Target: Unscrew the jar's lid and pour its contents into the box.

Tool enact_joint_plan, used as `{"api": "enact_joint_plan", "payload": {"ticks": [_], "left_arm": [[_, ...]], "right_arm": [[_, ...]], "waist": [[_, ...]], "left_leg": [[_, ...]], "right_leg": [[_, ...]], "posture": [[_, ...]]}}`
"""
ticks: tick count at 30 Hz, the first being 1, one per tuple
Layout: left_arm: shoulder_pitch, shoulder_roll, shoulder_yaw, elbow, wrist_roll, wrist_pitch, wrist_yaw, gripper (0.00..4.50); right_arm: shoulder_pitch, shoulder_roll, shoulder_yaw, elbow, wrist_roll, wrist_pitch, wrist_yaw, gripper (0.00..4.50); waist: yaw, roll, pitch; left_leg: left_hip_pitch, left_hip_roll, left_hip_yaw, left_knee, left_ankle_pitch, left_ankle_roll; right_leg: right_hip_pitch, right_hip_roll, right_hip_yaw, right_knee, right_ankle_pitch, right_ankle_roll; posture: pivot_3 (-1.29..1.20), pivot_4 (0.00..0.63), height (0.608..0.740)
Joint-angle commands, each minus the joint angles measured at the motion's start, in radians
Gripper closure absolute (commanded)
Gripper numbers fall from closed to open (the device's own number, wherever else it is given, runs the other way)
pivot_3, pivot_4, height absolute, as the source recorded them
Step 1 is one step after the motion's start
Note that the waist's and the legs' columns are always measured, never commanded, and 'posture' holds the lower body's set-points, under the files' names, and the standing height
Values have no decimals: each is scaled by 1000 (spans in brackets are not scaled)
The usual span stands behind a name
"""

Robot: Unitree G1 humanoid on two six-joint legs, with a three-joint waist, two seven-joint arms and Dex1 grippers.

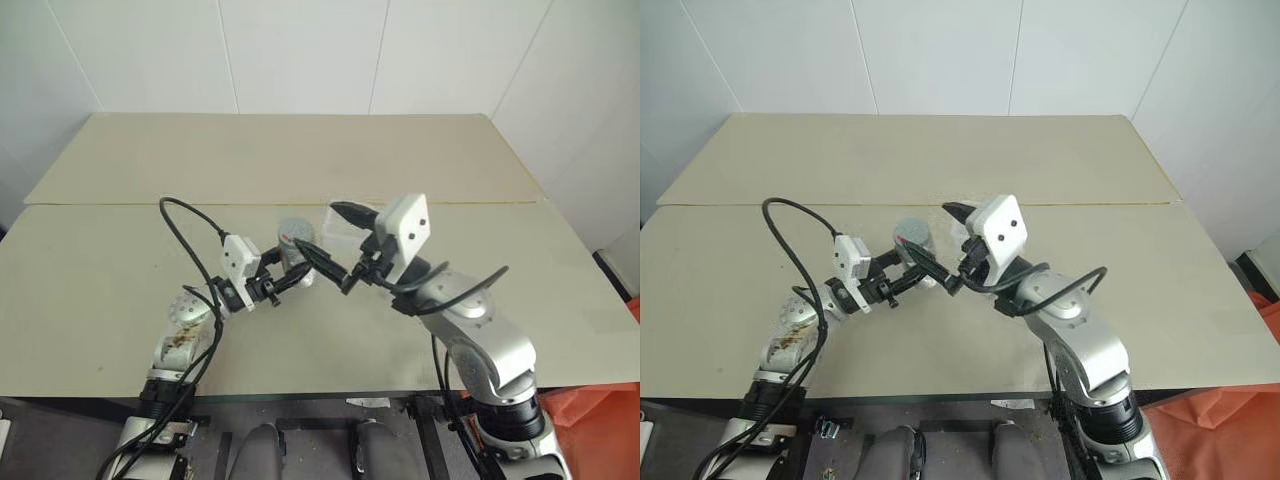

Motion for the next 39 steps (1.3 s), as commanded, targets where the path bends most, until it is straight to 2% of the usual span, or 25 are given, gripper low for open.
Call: {"api": "enact_joint_plan", "payload": {"ticks": [1, 9, 26, 29, 32, 39], "left_arm": [[1, -11, -18, -51, 6, -13, 2, 2509], [15, -47, -57, -85, 19, -17, 23, 2509], [40, -22, -63, -110, 18, -6, 6, 2509], [41, -20, -63, -107, 19, -10, 2, 2509], [42, -28, -54, -111, 9, -7, 10, 2509], [70, -13, -52, -130, 8, 1, 10, 2509]], "right_arm": [[-1, 1, 17, -15, -30, -16, -7, 0], [10, -27, 24, 14, -22, -2, 49, 0], [29, -28, 27, 46, -50, 12, 52, 0], [37, -31, 32, 44, -52, 3, 62, 607], [40, -35, 32, 43, -51, 6, 69, 1609], [33, -40, 29, 47, -63, -2, 76, 1664]], "waist": [[-1, 0, 0], [-1, 0, 0], [-2, 0, 0], [-3, 0, 0], [-3, 0, 0], [-3, 0, 0]], "left_leg": [[0, 0, 0, 0, 0, 0], [0, 0, 0, 0, 0, 0], [0, 1, -1, 0, 0, 0], [0, 1, -1, 0, 0, 0], [0, 1, -1, 0, 0, 0], [0, 1, -1, 0, 0, 0]], "right_leg": [[0, 0, 0, 0, 0, 0], [0, 0, 0, 0, 0, 1], [0, 1, 0, 0, -1, 2], [0, 1, 0, 0, -2, 2], [0, 1, 0, 0, -2, 3], [0, 1, 0, 0, -2, 3]], "posture": [[0, 150, 740], [0, 150, 740], [0, 150, 740], [0, 150, 740], [0, 150, 740], [0, 150, 740]]}}
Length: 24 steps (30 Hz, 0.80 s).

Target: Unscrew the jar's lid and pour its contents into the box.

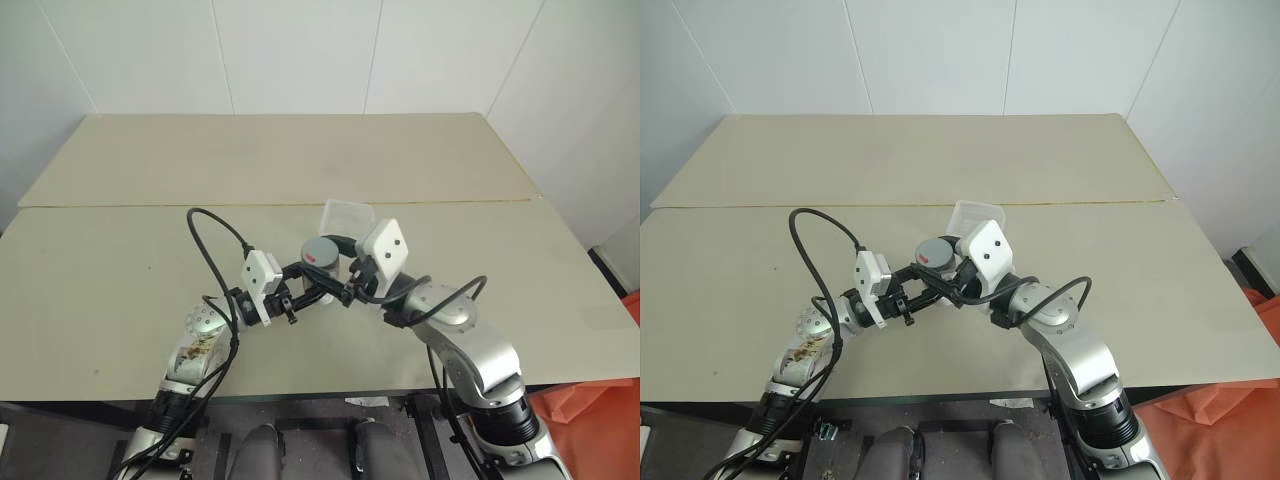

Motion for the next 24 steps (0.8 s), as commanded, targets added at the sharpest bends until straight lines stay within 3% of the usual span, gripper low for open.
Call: {"api": "enact_joint_plan", "payload": {"ticks": [1, 12, 18, 24], "left_arm": [[8, 11, 17, -39, -16, -7, -6, 2509], [35, 78, 3, -156, -97, 68, -110, 2509], [33, 106, -30, -205, -118, 96, -168, 2509], [14, 75, -62, -206, -107, 89, -166, 2509]], "right_arm": [[-13, -14, -13, -30, -11, -21, 10, 1664], [-40, -95, -81, -38, 186, -31, 250, 1664], [-116, -165, -99, 32, 293, -59, 492, 1664], [-211, -216, -78, 160, 298, -102, 715, 1664]], "waist": [[0, 0, 0], [0, 0, 0], [0, 0, 0], [1, 0, 0]], "left_leg": [[0, 0, 0, 0, 0, 0], [0, 0, 0, 0, 0, 0], [0, 0, 0, 0, 0, 0], [0, 0, 0, 0, 0, 0]], "right_leg": [[0, 0, 0, 0, 0, 0], [0, 0, 0, -1, -1, 0], [0, 0, 0, 0, -3, -3], [0, 0, 0, -1, -3, -3]], "posture": [[0, 150, 740], [0, 150, 740], [0, 150, 740], [0, 150, 740]]}}
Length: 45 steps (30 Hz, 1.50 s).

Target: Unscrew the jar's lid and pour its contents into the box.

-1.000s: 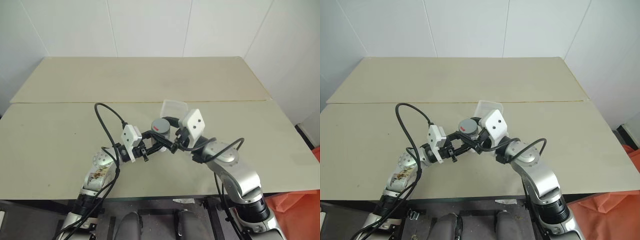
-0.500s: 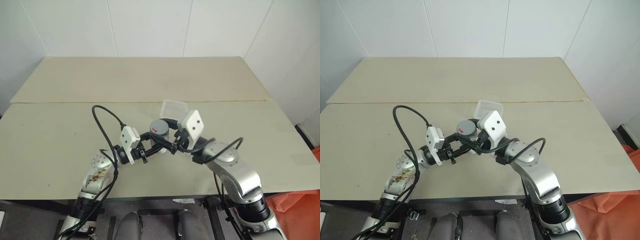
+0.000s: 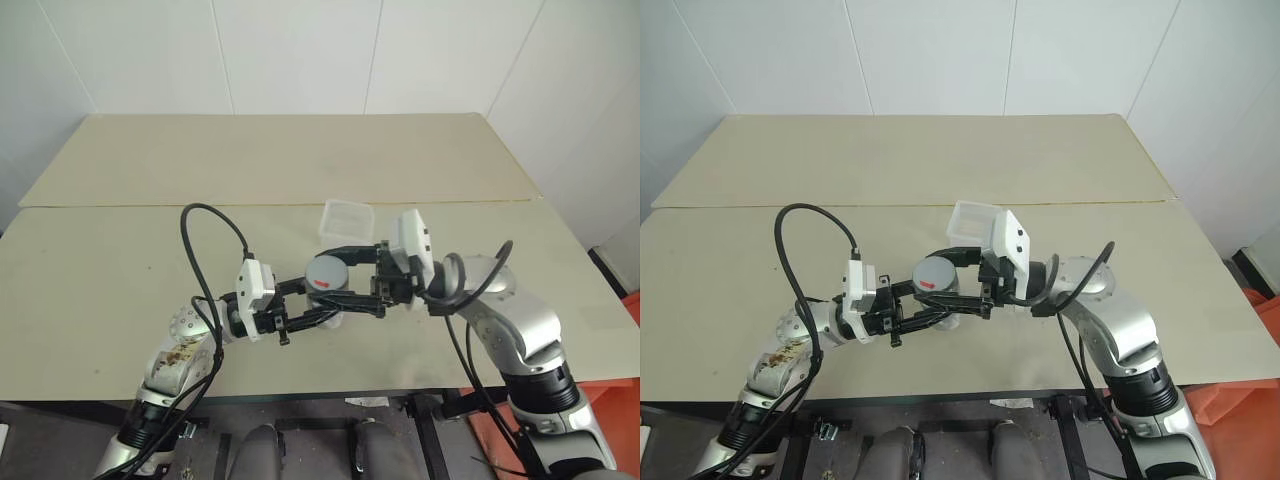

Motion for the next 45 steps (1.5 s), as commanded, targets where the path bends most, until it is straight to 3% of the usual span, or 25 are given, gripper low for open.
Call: {"api": "enact_joint_plan", "payload": {"ticks": [1, 7, 11, 16, 23, 29, 32, 37, 41, 45], "left_arm": [[-28, -28, -30, -32, 7, -2, 16, 2509], [-33, -55, -47, -30, 36, -23, 38, 2509], [-26, -48, -49, -30, 47, -30, 35, 2509], [-19, -48, -37, -23, 49, -40, 49, 2509], [-14, -45, -24, -1, 57, -51, 54, 2509], [-26, -57, -12, 41, 86, -77, 89, 2509], [-37, -62, -11, 64, 110, -95, 111, 2509], [-72, -91, -5, 113, 151, -140, 162, 2509], [-91, -103, -3, 148, 171, -169, 183, 2509], [-105, -109, -8, 168, 172, -184, 178, 2509]], "right_arm": [[-59, -6, 10, 30, 48, -69, 156, 1664], [-138, -8, 9, 199, 45, -150, 367, 1664], [-163, 7, 3, 264, 11, -193, 379, 1664], [-172, -12, -22, 278, 27, -177, 409, 58], [-110, -62, -86, 209, 25, -197, 360, 58], [13, -102, -180, 10, 18, -155, 129, 58], [88, -66, -207, -145, -11, -106, -80, 58], [186, 26, -126, -372, -110, 84, -443, 58], [220, 120, -62, -431, -156, 154, -613, 58], [226, 156, 7, -419, -241, 140, -693, 58]], "waist": [[1, 0, 0], [1, 0, 0], [-1, 0, 0], [1, 0, 0], [5, 0, 0], [4, 0, 0], [1, 0, 0], [2, 0, 0], [1, 0, 0], [1, 0, 0]], "left_leg": [[0, 0, 0, 0, 0, 0], [0, 0, 0, 0, 0, 0], [0, 0, 0, 0, 0, 0], [0, 0, 0, 0, 0, 0], [-1, 0, 0, 0, 0, 0], [-1, 0, 0, 0, 0, 0], [-1, 0, 0, 0, 0, 0], [0, 0, 0, 0, 0, 0], [-1, -1, 0, 1, 0, 0], [-1, -1, 0, 0, 0, 0]], "right_leg": [[0, 0, 0, 0, 0, 1], [0, 0, 0, 0, 2, 3], [0, 0, 0, 0, 2, 3], [0, 0, 0, 0, 2, 3], [0, 0, 0, 0, 2, 2], [-1, 0, 0, 0, 2, 3], [-1, 0, 0, 0, 2, 3], [-1, 0, 0, 2, 2, 3], [-1, -1, 0, 1, 1, 1], [-1, -1, 0, 1, 1, 2]], "posture": [[0, 150, 740], [0, 150, 740], [0, 150, 740], [0, 150, 740], [0, 150, 740], [0, 150, 740], [0, 150, 740], [0, 150, 740], [0, 150, 740], [0, 150, 740]]}}
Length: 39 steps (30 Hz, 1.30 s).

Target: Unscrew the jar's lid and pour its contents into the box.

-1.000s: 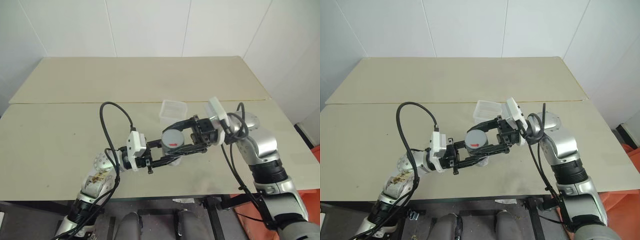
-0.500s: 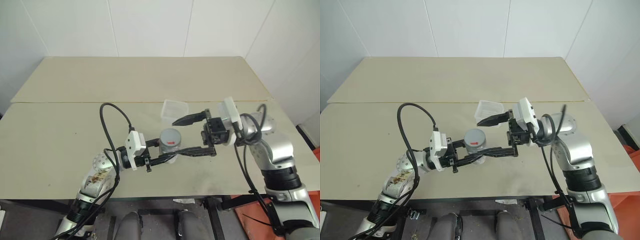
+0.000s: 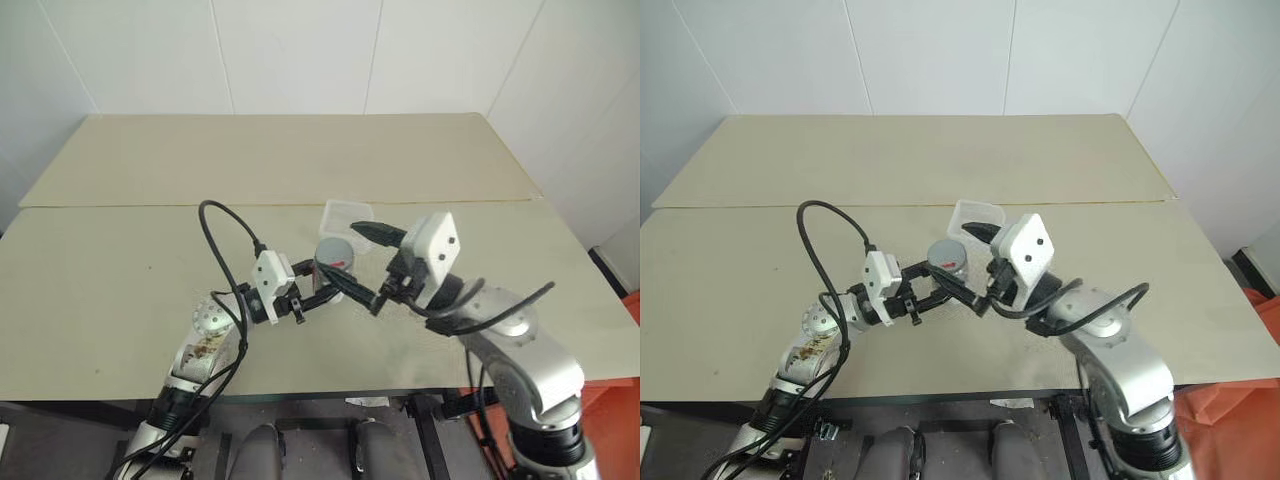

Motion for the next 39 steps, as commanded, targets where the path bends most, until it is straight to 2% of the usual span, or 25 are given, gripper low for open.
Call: {"api": "enact_joint_plan", "payload": {"ticks": [1, 16, 19, 23, 26, 31, 34, 39], "left_arm": [[-25, -9, 8, -4, -3, -31, 1, 2509], [-13, -13, 9, -17, -10, -28, -3, 2509], [-8, -12, 7, -19, -8, -29, -3, 2509], [-4, -9, 6, -23, -9, -26, -5, 2509], [-1, -6, 5, -26, -11, -25, -12, 2509], [4, 5, -1, -49, -47, -6, -60, 2509], [3, 17, -7, -63, -71, 9, -95, 2509], [1, 32, -15, -97, -112, 36, -142, 2509]], "right_arm": [[-8, 7, 25, -21, -64, -15, -60, 58], [-17, 48, 37, 30, -73, -33, -51, 58], [-14, 49, 36, 29, -73, -38, -40, 597], [-12, 44, 35, 31, -67, -39, -25, 1722], [-13, 38, 35, 35, -66, -44, -12, 1722], [-30, -13, 10, 92, -10, -112, 127, 1722], [-78, -71, -10, 165, 36, -162, 261, 1722], [-234, -186, -38, 357, 183, -223, 635, 1722]], "waist": [[0, 0, 0], [-1, 0, 0], [0, 0, 0], [0, 0, 0], [-1, 0, 0], [-1, 0, 0], [-1, 0, 0], [-3, 0, 0]], "left_leg": [[0, 0, 0, 0, 0, 0], [0, 0, 0, 0, 0, 0], [0, 0, 0, 0, 0, 0], [0, 0, 0, -1, 0, 0], [0, 0, 0, -1, 0, 0], [0, 0, 0, -1, 0, 0], [0, 0, 0, 0, 0, 0], [0, 0, 0, 0, 0, 0]], "right_leg": [[0, 0, 0, 0, 0, 0], [0, 0, 0, -1, 0, 0], [0, 0, 0, -1, 0, 1], [0, 0, 0, -1, 0, 1], [0, 0, 0, -1, 0, 1], [0, 0, 0, -1, -1, -1], [0, 0, 0, -1, -1, -1], [1, 0, 0, -1, -1, -1]], "posture": [[0, 150, 740], [0, 150, 740], [0, 150, 740], [0, 150, 740], [0, 150, 740], [0, 150, 740], [0, 150, 740], [0, 150, 740]]}}
